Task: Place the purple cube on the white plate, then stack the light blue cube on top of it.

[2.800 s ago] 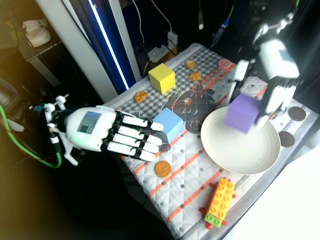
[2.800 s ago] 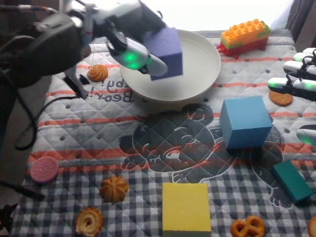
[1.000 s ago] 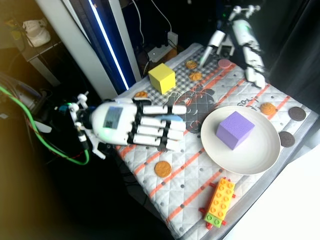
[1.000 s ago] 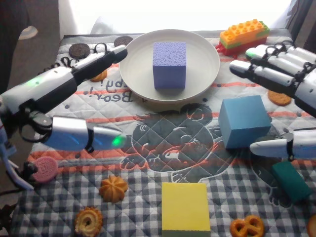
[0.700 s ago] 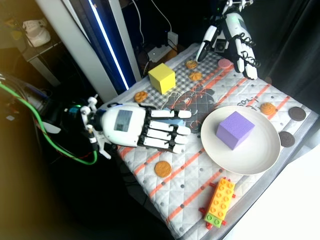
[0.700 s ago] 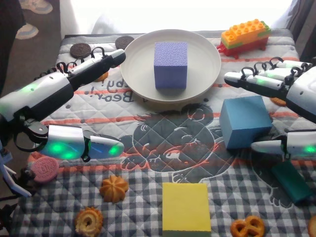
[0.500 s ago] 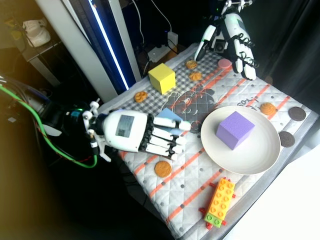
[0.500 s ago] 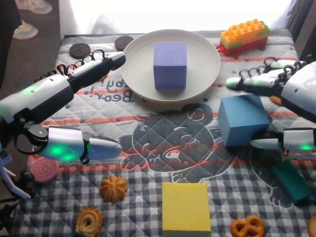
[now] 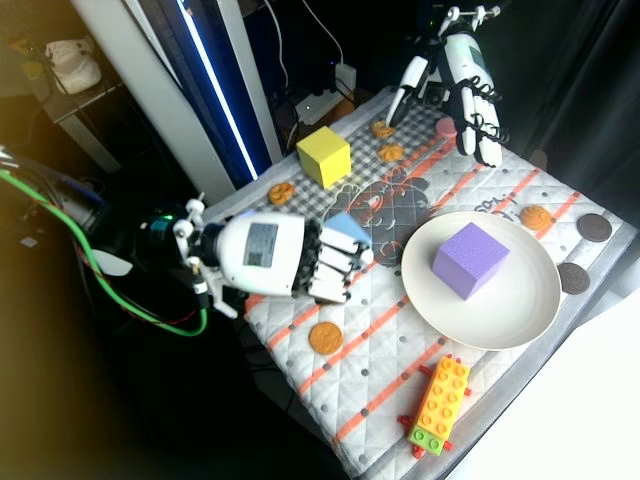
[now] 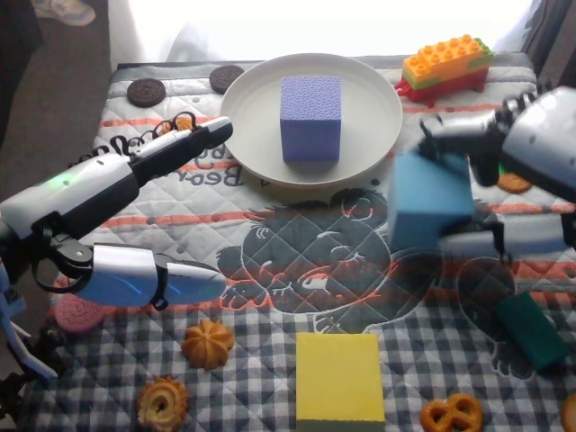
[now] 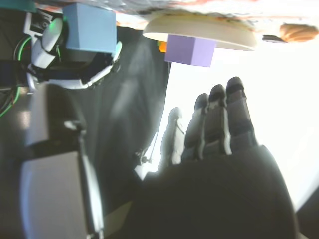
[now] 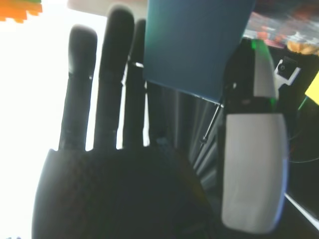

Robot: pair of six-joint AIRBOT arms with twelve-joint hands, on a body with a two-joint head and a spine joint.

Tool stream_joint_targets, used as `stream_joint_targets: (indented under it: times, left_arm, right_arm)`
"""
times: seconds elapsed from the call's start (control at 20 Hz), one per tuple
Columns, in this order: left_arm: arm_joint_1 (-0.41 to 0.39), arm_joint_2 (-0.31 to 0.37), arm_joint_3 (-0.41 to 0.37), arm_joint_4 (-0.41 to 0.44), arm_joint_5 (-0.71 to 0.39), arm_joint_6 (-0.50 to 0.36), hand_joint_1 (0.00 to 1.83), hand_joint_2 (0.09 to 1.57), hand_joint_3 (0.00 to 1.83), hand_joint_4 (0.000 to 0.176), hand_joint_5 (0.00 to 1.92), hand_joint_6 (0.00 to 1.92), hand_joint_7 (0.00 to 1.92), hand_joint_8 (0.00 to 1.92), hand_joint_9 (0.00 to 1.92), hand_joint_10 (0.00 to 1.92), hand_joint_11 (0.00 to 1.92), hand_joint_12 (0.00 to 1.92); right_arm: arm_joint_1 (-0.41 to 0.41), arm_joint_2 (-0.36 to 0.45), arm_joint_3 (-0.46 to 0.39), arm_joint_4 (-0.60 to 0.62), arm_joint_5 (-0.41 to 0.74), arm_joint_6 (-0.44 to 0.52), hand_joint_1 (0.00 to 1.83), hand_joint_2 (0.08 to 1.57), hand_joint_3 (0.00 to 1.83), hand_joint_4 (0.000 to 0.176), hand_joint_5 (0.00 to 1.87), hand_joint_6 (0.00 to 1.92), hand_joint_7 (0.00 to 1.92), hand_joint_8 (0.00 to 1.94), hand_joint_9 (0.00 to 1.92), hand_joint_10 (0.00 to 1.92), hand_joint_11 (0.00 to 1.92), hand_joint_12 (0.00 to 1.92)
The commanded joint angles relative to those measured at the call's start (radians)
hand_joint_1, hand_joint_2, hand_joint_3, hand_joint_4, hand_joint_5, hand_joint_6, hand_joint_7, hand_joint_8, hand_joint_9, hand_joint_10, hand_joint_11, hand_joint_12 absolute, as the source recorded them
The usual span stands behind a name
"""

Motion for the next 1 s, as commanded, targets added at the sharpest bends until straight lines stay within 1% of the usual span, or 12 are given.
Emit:
stream_joint_targets:
  times: [0.0,0.05,0.1,0.2,0.25,0.3,0.35,0.4,0.45,0.5,0.55,0.95]
  left_arm:
    - [0.000,-0.003,-0.003,-0.008,-0.124,-0.007,0.88,0.85,0.01,0.176,0.03,0.00,0.00,0.00,0.00,0.00,0.00,0.00]
    - [0.007,-0.005,-0.003,-0.017,-0.129,-0.009,0.89,0.85,0.00,0.176,0.03,0.01,0.00,0.00,0.00,0.00,0.00,0.00]
    - [0.018,-0.008,-0.003,-0.030,-0.139,-0.011,0.84,0.88,0.01,0.176,0.03,0.01,0.00,0.00,0.00,0.00,0.00,0.00]
    - [0.041,-0.009,-0.003,-0.049,-0.151,-0.019,0.84,0.88,0.01,0.176,0.04,0.01,0.00,0.00,0.00,0.00,0.00,0.00]
    - [0.048,-0.009,-0.002,-0.051,-0.154,-0.028,0.83,0.88,0.01,0.176,0.05,0.01,0.00,0.00,0.00,0.00,0.00,0.00]
    - [0.051,-0.009,-0.001,-0.051,-0.155,-0.033,0.80,0.88,0.01,0.176,0.05,0.01,0.01,0.00,0.00,0.00,0.00,0.00]
    - [0.051,-0.009,-0.001,-0.051,-0.154,-0.033,0.80,0.87,0.00,0.176,0.05,0.01,0.00,0.00,0.00,0.00,0.00,0.00]
    - [0.050,-0.009,0.000,-0.050,-0.154,-0.033,0.81,0.86,0.00,0.176,0.05,0.01,0.00,0.00,0.00,0.00,0.00,0.00]
    - [0.050,-0.010,0.001,-0.048,-0.154,-0.033,0.80,0.85,0.00,0.176,0.05,0.00,0.00,0.00,0.00,0.00,0.00,0.00]
    - [0.050,-0.010,0.002,-0.046,-0.153,-0.033,0.79,0.86,0.00,0.176,0.05,0.00,0.00,0.00,0.00,0.00,0.00,0.00]
    - [0.050,-0.011,0.003,-0.042,-0.152,-0.033,0.80,0.86,0.00,0.176,0.05,0.00,0.00,0.00,0.00,0.00,0.00,0.00]
    - [0.028,-0.031,0.025,-0.010,-0.130,-0.039,0.83,0.85,0.00,0.176,0.04,0.00,0.00,0.00,0.00,0.00,0.00,0.00]
  right_arm:
    - [0.023,-0.001,0.013,0.018,0.135,0.006,1.10,1.19,0.00,0.000,0.84,1.19,1.04,0.88,1.00,1.27,0.88,1.71]
    - [0.042,-0.010,0.025,0.018,0.133,0.006,1.22,1.15,0.00,0.000,0.86,1.00,1.03,1.08,1.00,1.12,0.86,1.63]
    - [0.066,-0.027,0.044,0.018,0.126,0.006,1.13,1.17,0.00,0.000,0.88,1.10,1.09,0.77,1.10,1.01,0.93,1.55]
    - [0.119,-0.066,0.086,0.018,0.088,0.006,1.22,1.15,0.00,0.000,0.87,1.00,0.98,1.16,0.95,1.04,0.73,1.61]
    - [0.144,-0.082,0.105,0.018,0.065,0.006,1.11,1.17,0.00,0.000,0.87,1.12,0.97,0.97,0.95,1.20,0.77,1.69]
    - [0.176,-0.100,0.128,0.018,0.035,0.006,1.09,1.18,0.00,0.000,0.87,1.15,1.04,0.67,0.97,1.06,0.74,1.61]
    - [0.194,-0.110,0.141,0.018,0.016,0.006,1.20,1.14,0.00,0.000,0.90,0.99,1.03,0.99,0.96,0.96,0.69,1.56]
    - [0.219,-0.129,0.164,0.014,-0.008,0.006,1.22,1.14,0.00,0.000,0.90,0.96,1.01,1.10,0.96,0.97,0.69,1.57]
    - [0.238,-0.146,0.184,0.012,-0.027,0.005,1.14,1.16,0.00,0.000,0.89,1.08,1.08,0.97,1.11,1.27,0.96,1.75]
    - [0.252,-0.160,0.200,0.011,-0.042,0.005,1.11,1.17,0.00,0.000,0.88,1.12,1.17,0.83,1.20,1.31,1.10,1.76]
    - [0.274,-0.180,0.224,0.009,-0.068,0.003,1.10,1.17,0.00,0.000,0.88,1.13,1.25,0.85,1.29,1.39,1.21,1.80]
    - [0.381,-0.284,0.328,-0.002,-0.178,-0.034,1.12,1.18,0.00,0.000,0.86,1.16,1.27,0.73,1.28,1.23,1.17,1.66]
